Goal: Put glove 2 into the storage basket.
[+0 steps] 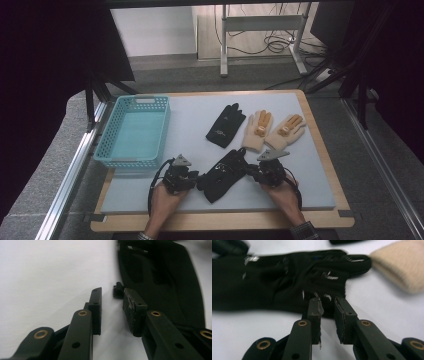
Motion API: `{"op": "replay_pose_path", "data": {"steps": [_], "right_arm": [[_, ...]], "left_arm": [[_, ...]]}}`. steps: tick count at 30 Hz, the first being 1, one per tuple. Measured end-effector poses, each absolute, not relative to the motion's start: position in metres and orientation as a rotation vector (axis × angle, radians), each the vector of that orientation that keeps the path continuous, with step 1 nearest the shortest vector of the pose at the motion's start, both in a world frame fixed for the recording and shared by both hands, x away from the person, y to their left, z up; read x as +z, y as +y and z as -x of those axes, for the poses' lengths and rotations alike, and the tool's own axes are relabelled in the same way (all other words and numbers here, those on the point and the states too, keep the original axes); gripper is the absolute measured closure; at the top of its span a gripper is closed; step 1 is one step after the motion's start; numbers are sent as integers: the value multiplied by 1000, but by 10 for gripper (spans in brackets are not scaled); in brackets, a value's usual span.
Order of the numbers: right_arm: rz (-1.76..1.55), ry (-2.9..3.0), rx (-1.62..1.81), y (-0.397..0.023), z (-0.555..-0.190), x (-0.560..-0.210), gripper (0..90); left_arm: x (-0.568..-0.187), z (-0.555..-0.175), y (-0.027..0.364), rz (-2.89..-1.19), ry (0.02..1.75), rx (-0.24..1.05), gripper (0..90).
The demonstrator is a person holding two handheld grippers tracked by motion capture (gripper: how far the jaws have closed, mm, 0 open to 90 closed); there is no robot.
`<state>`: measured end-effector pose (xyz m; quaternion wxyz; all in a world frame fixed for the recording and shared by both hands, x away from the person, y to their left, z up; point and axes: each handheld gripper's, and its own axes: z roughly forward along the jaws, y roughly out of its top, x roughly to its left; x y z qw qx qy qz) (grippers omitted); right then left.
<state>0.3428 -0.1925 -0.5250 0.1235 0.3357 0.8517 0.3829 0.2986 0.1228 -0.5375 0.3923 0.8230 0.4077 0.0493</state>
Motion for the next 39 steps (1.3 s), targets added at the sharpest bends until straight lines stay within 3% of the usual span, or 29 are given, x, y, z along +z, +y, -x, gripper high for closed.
{"op": "replay_pose_path", "data": {"steps": [12, 14, 15, 19, 23, 26, 29, 35, 39], "right_arm": [[-974, 2494, 1105, -182, -375, -526, 694], [-978, 2490, 1112, -185, -377, -525, 667], [-990, 2471, 1125, -189, -378, -523, 634], [-1023, 2440, 1129, -195, -382, -519, 554], [-1081, 2417, 1150, -192, -400, -511, 442], [-1080, 2417, 1154, -186, -407, -508, 413], [-1074, 2412, 1136, -170, -427, -505, 381], [-1080, 2413, 1082, -154, -454, -504, 382], [-1060, 2404, 1026, -140, -478, -504, 499]], "left_arm": [[-536, -276, 92, -2143, 898, 66, 646], [-534, -277, 100, -2135, 917, 125, 575], [-533, -278, 113, -2110, 961, 204, 472], [-538, -279, 132, -2097, 1021, 294, 321], [-549, -274, 148, -2083, 1046, 377, 224], [-550, -273, 150, -2107, 1065, 441, 180], [-552, -277, 155, -2091, 1106, 413, 89], [-553, -276, 156, -2086, 1107, 424, 89], [-554, -275, 156, -2075, 1113, 427, 89]]}}
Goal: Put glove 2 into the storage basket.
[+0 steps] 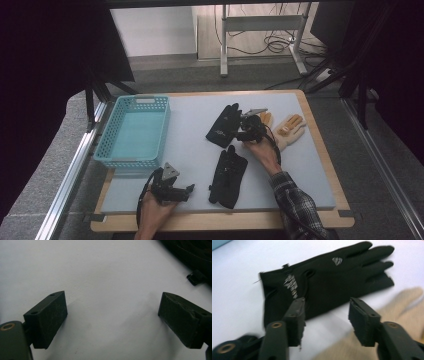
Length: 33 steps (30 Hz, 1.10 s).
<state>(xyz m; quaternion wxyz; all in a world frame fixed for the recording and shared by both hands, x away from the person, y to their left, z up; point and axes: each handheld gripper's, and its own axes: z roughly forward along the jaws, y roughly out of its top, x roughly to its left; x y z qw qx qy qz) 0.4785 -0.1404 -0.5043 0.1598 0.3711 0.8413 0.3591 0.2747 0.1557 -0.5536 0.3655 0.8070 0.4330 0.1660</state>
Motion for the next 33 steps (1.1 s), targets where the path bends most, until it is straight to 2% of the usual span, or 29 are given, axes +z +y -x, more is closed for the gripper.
{"op": "replay_pose_path", "data": {"steps": [5, 6, 7, 8, 10, 12, 14, 16, 17, 18, 19, 20, 21, 22, 24, 33], "right_arm": [[-1074, 2396, 1030, -130, -494, -506, 514], [-1081, 2397, 1031, -124, -501, -509, 464], [-1081, 2397, 1031, -124, -501, -509, 464], [-1086, 2403, 1034, -117, -508, -512, 369], [-1092, 2404, 1024, -110, -514, -514, 307], [-1107, 2412, 987, -104, -519, -517, 273], [-1124, 2434, 955, -99, -523, -522, 279], [-1173, 2439, 966, -100, -525, -523, 329], [-1195, 2428, 973, -101, -525, -523, 393], [-1204, 2391, 938, -102, -524, -522, 512], [-1204, 2391, 938, -102, -524, -522, 512], [-1197, 2385, 937, -104, -524, -522, 592], [-1203, 2386, 934, -105, -524, -522, 632], [-1203, 2386, 934, -105, -524, -522, 632], [-1139, 2387, 902, -102, -520, -520, 776], [-1180, 2391, 975, -110, -520, -508, 814]], "left_arm": [[-554, -274, 156, -2075, 1114, 430, 90], [-554, -274, 156, -2074, 1115, 430, 90], [-554, -274, 156, -2070, 1116, 429, 90], [-554, -274, 156, -2069, 1116, 430, 91], [-554, -274, 156, -2067, 1116, 431, 91], [-554, -274, 156, -2066, 1117, 432, 91], [-554, -274, 156, -2066, 1117, 432, 91], [-554, -274, 155, -2066, 1117, 432, 91], [-554, -274, 155, -2066, 1117, 433, 91], [-554, -274, 155, -2066, 1117, 433, 91], [-554, -274, 155, -2066, 1117, 433, 91], [-554, -274, 155, -2065, 1117, 433, 91], [-554, -274, 155, -2065, 1117, 433, 92], [-554, -274, 155, -2065, 1117, 433, 92], [-554, -274, 155, -2065, 1118, 433, 92], [-554, -273, 155, -2063, 1119, 433, 93]]}}
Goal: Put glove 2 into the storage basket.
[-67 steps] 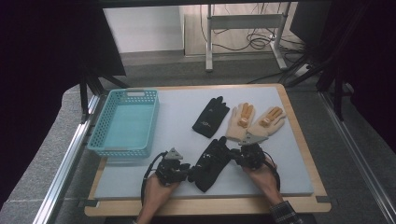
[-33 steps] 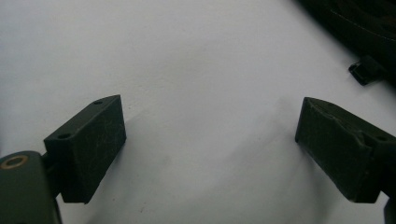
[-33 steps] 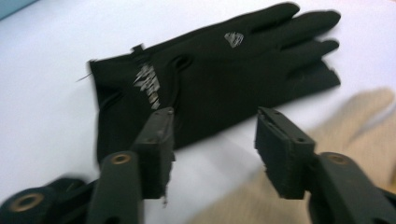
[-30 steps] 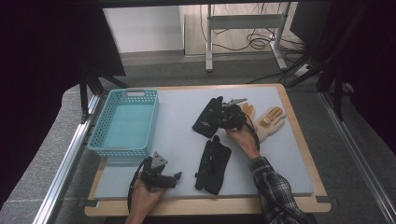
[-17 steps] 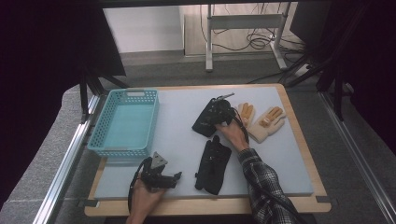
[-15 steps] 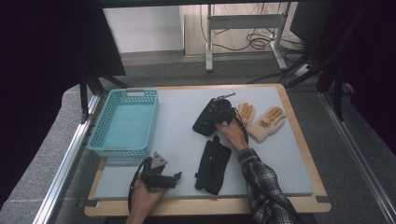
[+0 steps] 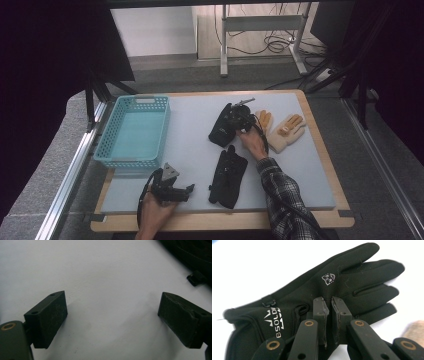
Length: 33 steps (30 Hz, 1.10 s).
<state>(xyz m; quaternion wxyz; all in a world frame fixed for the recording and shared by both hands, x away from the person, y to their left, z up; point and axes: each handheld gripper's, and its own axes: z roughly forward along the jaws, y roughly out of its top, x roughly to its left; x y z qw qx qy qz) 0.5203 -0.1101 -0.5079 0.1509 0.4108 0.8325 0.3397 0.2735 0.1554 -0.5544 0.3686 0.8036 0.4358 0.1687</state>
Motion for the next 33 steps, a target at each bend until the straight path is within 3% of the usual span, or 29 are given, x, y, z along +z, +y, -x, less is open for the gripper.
{"op": "replay_pose_path", "data": {"steps": [15, 33], "right_arm": [[-1036, 2388, 1147, -119, -471, -440, 812], [-995, 2432, 1188, -153, -365, -440, 806]], "left_arm": [[-555, -273, 156, -2066, 1115, 439, 94], [-555, -273, 155, -2061, 1116, 441, 94]]}}
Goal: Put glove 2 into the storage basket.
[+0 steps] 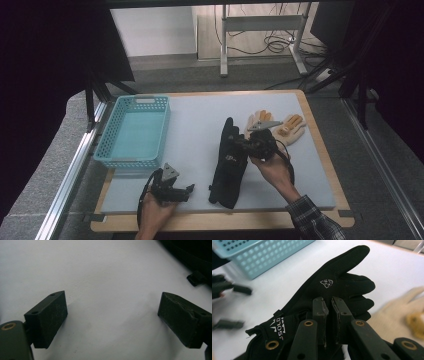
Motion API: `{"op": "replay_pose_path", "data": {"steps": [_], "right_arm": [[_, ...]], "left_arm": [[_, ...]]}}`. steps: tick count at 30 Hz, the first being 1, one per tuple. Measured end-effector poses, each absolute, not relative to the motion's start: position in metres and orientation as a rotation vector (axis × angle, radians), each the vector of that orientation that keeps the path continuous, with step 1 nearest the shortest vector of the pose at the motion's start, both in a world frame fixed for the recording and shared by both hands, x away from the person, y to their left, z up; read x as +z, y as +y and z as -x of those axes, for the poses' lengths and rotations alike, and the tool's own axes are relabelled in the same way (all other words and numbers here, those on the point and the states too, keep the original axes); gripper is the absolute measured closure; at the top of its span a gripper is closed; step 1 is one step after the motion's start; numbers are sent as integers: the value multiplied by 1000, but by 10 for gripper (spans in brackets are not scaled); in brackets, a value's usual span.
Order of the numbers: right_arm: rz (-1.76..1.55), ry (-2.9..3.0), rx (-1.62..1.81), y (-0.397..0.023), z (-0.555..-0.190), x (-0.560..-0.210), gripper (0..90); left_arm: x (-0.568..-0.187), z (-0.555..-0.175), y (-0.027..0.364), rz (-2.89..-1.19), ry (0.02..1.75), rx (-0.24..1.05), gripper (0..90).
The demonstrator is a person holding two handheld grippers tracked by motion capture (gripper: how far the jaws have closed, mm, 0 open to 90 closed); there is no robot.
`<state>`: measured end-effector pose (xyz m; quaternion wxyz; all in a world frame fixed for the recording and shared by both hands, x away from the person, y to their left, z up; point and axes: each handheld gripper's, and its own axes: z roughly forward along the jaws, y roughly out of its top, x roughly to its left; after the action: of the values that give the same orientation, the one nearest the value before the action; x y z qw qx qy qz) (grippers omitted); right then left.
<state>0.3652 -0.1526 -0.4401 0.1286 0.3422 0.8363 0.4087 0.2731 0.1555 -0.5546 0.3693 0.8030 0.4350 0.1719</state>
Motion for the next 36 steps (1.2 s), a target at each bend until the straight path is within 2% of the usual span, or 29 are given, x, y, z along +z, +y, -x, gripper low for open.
{"op": "replay_pose_path", "data": {"steps": [10, 15, 20, 21, 22, 24, 27, 28, 29, 30, 31, 33, 36], "right_arm": [[-987, 2406, 1202, -145, -316, -456, 804], [-1020, 2372, 1200, -141, -306, -471, 793], [-1046, 2373, 1152, -135, -299, -489, 724], [-1047, 2389, 1156, -135, -297, -493, 632], [-1047, 2389, 1156, -135, -297, -493, 632], [-1036, 2385, 1154, -137, -298, -491, 555], [-1043, 2372, 1172, -148, -302, -483, 536], [-1048, 2375, 1173, -160, -304, -479, 599], [-1048, 2375, 1173, -160, -304, -479, 599], [-1054, 2389, 1190, -169, -305, -477, 683], [-1054, 2389, 1190, -169, -305, -477, 683], [-1031, 2427, 1186, -179, -301, -479, 795], [-1016, 2457, 1171, -182, -298, -483, 832]], "left_arm": [[-555, -273, 155, -2058, 1119, 441, 95], [-555, -273, 155, -2058, 1119, 441, 94], [-555, -273, 156, -2064, 1117, 443, 95], [-555, -273, 156, -2063, 1117, 443, 95], [-555, -273, 156, -2063, 1117, 443, 95], [-555, -272, 156, -2062, 1117, 443, 95], [-555, -272, 155, -2057, 1119, 443, 95], [-555, -272, 155, -2057, 1120, 444, 95], [-555, -272, 155, -2057, 1120, 444, 95], [-555, -272, 155, -2057, 1119, 443, 95], [-555, -272, 156, -2062, 1117, 444, 95], [-555, -272, 156, -2061, 1117, 443, 95], [-555, -272, 156, -2061, 1117, 442, 94]]}}
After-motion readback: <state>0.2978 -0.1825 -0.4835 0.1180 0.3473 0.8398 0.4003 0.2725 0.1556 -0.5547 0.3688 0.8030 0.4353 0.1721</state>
